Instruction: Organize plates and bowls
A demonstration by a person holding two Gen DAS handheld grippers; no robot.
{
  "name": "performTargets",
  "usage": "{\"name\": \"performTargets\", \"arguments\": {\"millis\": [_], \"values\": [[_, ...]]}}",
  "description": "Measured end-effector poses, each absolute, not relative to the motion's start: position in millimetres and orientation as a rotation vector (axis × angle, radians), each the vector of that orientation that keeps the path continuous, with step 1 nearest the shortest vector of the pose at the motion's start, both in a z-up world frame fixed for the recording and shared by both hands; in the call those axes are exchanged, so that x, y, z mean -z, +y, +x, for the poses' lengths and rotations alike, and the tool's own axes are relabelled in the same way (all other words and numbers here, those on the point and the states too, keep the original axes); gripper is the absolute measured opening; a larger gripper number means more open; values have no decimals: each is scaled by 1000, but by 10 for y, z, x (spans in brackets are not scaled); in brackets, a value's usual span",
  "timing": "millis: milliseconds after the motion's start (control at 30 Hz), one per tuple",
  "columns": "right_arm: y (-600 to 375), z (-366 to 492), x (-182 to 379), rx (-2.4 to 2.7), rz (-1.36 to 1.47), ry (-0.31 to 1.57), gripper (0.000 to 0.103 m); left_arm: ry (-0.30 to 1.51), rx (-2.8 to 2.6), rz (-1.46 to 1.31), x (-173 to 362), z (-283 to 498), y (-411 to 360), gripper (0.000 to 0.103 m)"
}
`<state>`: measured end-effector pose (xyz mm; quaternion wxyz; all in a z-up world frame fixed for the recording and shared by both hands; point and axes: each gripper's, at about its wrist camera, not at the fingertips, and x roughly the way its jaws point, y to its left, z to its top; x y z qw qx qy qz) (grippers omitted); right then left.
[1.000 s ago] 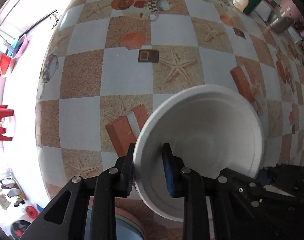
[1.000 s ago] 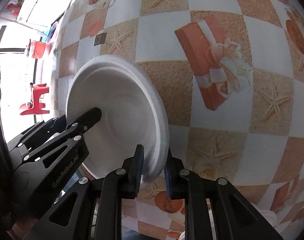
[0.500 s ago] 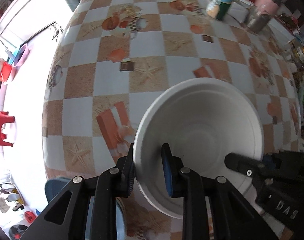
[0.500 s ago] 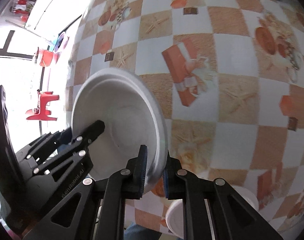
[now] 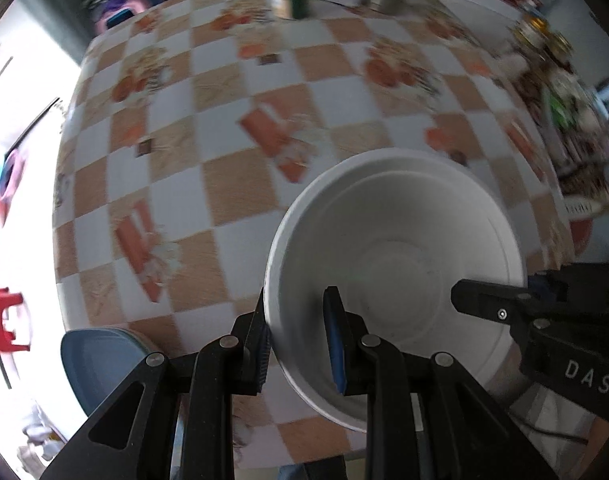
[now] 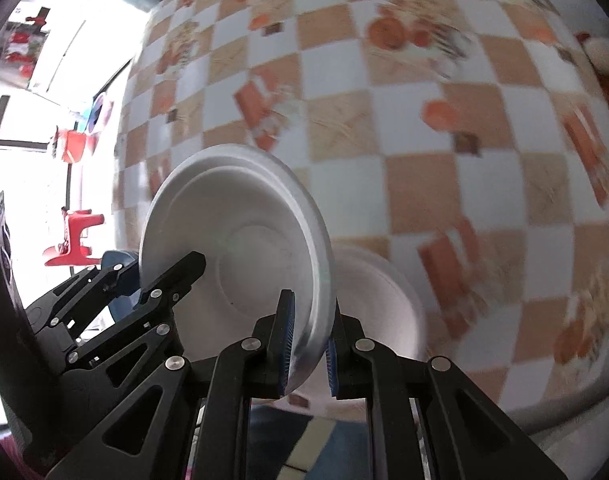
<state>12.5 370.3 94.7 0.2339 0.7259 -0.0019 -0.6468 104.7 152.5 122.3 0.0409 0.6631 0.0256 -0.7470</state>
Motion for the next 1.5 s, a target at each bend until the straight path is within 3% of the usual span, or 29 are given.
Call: {"name": "performTargets", "arguments": {"millis": [333, 767, 867, 933, 1067, 1133, 1167, 1200, 1367, 1467, 1500], "values": [[4158, 386, -812, 1804, 2090, -48, 17, 7, 2279, 2159, -1037, 1173, 1928, 27], [4135, 450, -599, 1817, 2100, 60, 17, -36, 2260, 2198, -893, 1195, 2027, 28], [4118, 454, -598, 1828, 2090, 92, 17, -37, 2279, 2177, -917, 1216, 2015, 46], [4148, 454, -598, 1832, 2091, 94, 17, -35, 2294, 2147, -953, 1236, 1984, 67], [4201, 416, -606, 1851, 2100, 83, 18, -13, 2321, 2087, -1040, 1274, 1889, 76], [4223, 404, -609, 1863, 2104, 82, 35, 15, 2308, 2070, -1054, 1283, 1830, 80], [4232, 410, -631, 1874, 2098, 81, 57, 33, 2291, 2069, -1044, 1283, 1797, 80], [4228, 409, -647, 1885, 2084, 82, 64, 54, 2268, 2076, -1025, 1277, 1765, 80], [4179, 406, -665, 1898, 2059, 112, 64, 172, 2166, 2132, -905, 1231, 1589, 80], [4178, 410, -643, 1901, 2057, 118, 72, 181, 2158, 2107, -904, 1242, 1528, 94], [4180, 417, -648, 1910, 2049, 128, 73, 193, 2149, 2111, -894, 1243, 1509, 103]]}}
